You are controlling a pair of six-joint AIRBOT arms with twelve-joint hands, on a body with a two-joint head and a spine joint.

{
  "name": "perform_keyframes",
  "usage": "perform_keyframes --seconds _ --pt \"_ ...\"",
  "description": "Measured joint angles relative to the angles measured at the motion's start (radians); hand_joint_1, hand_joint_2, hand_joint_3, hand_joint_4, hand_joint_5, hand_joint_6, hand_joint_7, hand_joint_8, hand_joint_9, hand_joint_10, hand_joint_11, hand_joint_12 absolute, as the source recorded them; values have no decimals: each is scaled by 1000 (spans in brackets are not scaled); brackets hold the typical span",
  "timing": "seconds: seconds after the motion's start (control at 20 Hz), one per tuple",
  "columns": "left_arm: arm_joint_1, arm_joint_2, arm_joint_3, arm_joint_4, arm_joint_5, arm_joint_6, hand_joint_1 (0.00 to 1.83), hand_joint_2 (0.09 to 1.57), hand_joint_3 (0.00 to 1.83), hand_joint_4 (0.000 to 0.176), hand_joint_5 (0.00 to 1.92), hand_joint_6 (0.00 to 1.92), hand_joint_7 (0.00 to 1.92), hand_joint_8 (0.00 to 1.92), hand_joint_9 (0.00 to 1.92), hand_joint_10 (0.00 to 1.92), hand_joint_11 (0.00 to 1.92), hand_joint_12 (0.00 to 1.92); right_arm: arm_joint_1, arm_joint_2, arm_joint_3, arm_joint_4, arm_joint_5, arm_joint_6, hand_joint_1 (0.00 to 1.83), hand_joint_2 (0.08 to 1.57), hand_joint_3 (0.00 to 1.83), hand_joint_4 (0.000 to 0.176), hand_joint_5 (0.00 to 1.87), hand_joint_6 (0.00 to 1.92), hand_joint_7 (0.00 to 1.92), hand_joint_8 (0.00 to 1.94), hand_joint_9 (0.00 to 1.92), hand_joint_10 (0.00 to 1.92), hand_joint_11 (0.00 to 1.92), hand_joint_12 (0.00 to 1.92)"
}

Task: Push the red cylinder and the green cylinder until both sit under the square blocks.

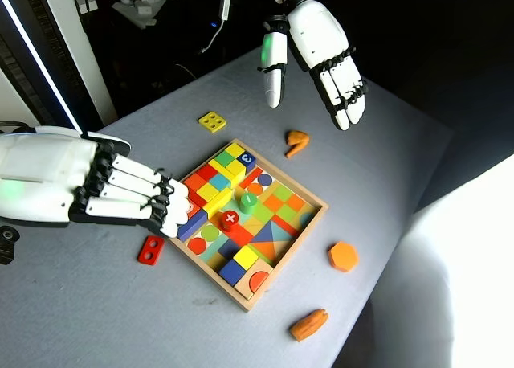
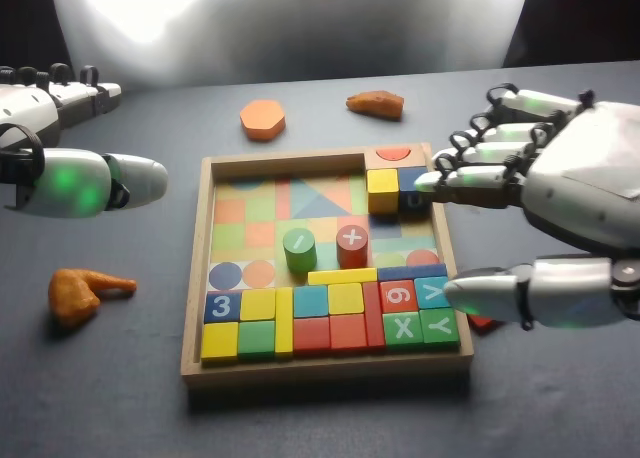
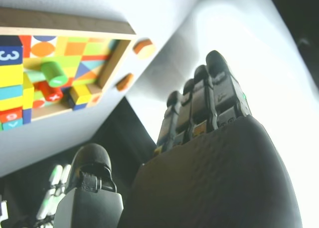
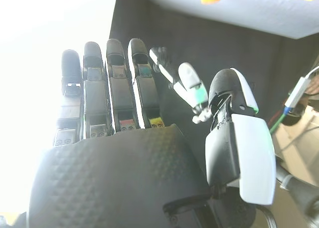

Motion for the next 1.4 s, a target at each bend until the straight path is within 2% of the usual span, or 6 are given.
perform_keyframes --seconds 0.2,0.35,0.75,0.85,1.1,1.4 --pt "0 0 0 0 1 0 0 1209 1 28 1 0 3 0 42 0 0 398 36 -116 69 261 -78 -253 71 1162 0 0 804 47 413 2 318 0 0 830" --pt "0 0 0 0 0 0 0 1196 0 29 0 0 22 3 58 4 0 429 59 -196 128 359 -105 -344 96 1158 0 0 933 31 396 0 263 1 0 710" --pt "-8 0 0 -28 -6 0 0 1204 1 38 0 0 5 2 35 2 0 242 109 -321 214 428 -88 -402 84 1159 0 0 1014 3 360 2 185 3 0 413" --pt "-7 0 0 -40 -24 0 0 1199 0 28 0 0 18 7 46 6 0 244 112 -355 241 453 -90 -413 51 1163 2 0 975 3 327 1 147 2 0 244" --pt "-10 0 -2 -55 -27 0 0 1209 0 34 0 0 0 0 11 5 0 113 112 -412 290 453 -86 -417 0 1158 0 0 939 0 295 0 120 1 0 267" --pt "-15 0 1 -58 17 0 0 1206 0 40 0 0 11 3 26 7 0 211 103 -425 303 453 -84 -419 5 1174 1 0 934 2 286 1 128 4 0 128"
